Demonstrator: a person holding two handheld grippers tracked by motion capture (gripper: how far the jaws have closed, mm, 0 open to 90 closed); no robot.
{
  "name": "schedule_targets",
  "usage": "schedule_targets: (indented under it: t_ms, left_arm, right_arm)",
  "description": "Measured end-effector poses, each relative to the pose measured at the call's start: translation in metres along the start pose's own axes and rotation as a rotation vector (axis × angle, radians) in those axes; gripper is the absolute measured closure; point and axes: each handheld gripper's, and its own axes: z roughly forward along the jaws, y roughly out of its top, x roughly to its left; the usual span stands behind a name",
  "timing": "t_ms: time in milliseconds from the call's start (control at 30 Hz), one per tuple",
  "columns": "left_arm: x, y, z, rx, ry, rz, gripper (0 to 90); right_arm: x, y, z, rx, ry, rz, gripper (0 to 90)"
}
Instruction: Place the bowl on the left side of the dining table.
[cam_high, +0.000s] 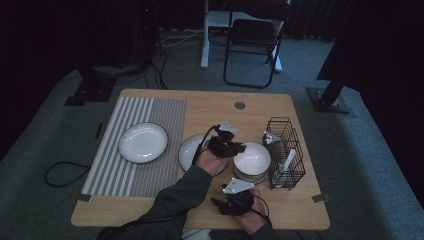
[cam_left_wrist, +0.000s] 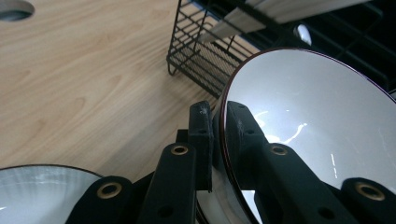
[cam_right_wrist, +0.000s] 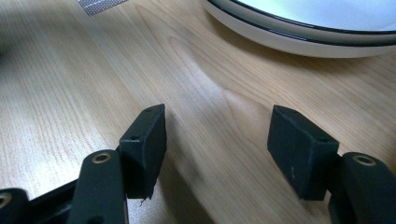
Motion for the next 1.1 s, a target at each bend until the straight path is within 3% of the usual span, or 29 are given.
schedule_targets:
  t_ms: [567, 1100]
  left_arm:
    - [0.014, 0.008, -0.031, -0.07, 0.035, -0.021, 82.5]
    - [0.046, 0.001, -0.068, -0.121, 0.106, -0.072, 82.3]
  right_arm:
    - [0.0, 0.0, 0.0, -0.001, 0.0, -0.002, 37.1]
    - [0.0, 0.0, 0.0, 0.0, 0.0, 0.0, 37.1]
